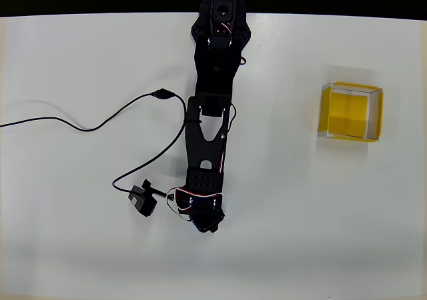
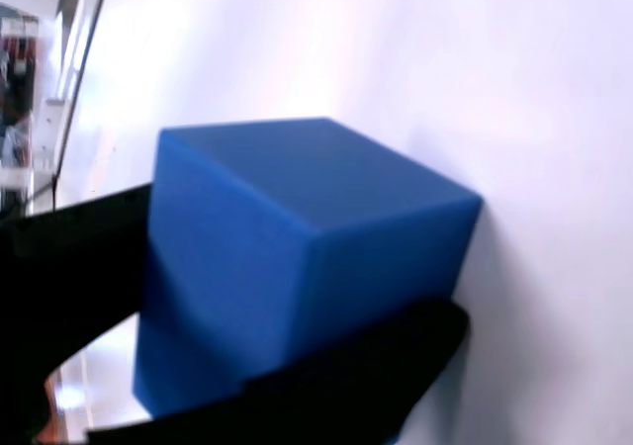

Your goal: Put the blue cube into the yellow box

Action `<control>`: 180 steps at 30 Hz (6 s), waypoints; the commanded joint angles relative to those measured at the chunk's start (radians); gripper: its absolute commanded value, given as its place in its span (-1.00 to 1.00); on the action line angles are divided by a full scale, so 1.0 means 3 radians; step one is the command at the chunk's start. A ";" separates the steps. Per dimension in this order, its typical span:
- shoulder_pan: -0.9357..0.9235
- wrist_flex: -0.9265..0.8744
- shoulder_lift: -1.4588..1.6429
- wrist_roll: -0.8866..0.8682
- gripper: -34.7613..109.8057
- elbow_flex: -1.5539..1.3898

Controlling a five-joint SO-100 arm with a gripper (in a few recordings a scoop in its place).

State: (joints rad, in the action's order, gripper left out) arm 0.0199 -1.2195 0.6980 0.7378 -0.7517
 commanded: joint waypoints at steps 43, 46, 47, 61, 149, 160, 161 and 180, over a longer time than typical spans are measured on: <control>0.2398 0.1406 0.4786 0.2025 -0.33 -0.3840; 0.2623 0.1565 0.4801 0.2081 -0.33 -0.3978; 0.2695 0.1641 0.4801 0.2107 -0.33 -0.4039; 0.3334 0.2552 0.4290 0.2050 -0.33 -0.4418; 0.0286 0.0777 0.8733 0.2869 -0.52 -0.7977; 0.0077 -0.0470 0.8820 0.2925 -0.52 -0.7977; 0.0066 -0.0470 0.8820 0.2909 -0.52 -0.7977; 0.0066 -0.0460 0.8815 0.2904 -0.47 -0.7977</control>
State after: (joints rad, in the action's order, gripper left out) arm 0.0383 -1.3407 3.3180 1.6015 -3.1170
